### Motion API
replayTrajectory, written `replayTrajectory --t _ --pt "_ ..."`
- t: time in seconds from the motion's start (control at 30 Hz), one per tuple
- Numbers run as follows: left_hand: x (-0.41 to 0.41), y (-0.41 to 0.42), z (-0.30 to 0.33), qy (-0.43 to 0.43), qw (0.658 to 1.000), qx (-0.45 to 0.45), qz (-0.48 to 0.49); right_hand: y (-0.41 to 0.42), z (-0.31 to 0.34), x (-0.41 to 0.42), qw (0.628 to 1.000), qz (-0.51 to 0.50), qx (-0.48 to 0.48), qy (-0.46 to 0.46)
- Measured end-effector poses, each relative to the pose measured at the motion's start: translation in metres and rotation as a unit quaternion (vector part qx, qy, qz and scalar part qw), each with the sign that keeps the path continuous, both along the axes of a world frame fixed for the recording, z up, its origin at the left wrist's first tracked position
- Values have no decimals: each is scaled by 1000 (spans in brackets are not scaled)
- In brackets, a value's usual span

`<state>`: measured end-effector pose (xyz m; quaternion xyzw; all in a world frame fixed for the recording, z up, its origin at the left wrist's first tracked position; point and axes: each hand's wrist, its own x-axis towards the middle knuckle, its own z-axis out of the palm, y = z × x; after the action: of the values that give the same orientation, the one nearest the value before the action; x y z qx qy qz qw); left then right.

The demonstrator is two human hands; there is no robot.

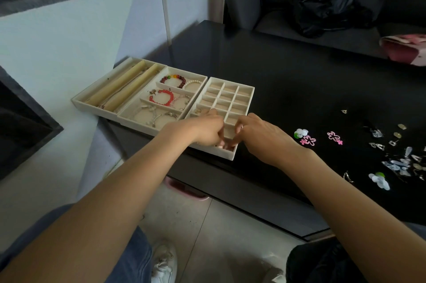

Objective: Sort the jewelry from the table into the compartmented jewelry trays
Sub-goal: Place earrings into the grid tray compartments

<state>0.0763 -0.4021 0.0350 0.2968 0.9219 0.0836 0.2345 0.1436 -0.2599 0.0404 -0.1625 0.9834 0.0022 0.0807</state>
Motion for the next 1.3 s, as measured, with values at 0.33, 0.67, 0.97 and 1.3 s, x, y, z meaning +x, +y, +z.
replayTrajectory --t 0.33,0.67,0.97,1.3 --pt "-5 -5 -2 -12 999 30 1 2 -3 -2 1000 3 -8 3" --pt "8 -6 11 122 981 152 20 13 -7 -5 994 -53 -97 4" --pt "17 56 6 242 951 194 11 72 -10 9 958 -242 -145 48" --pt "29 140 -21 99 987 94 -84 131 -37 25 934 -319 -161 -6"
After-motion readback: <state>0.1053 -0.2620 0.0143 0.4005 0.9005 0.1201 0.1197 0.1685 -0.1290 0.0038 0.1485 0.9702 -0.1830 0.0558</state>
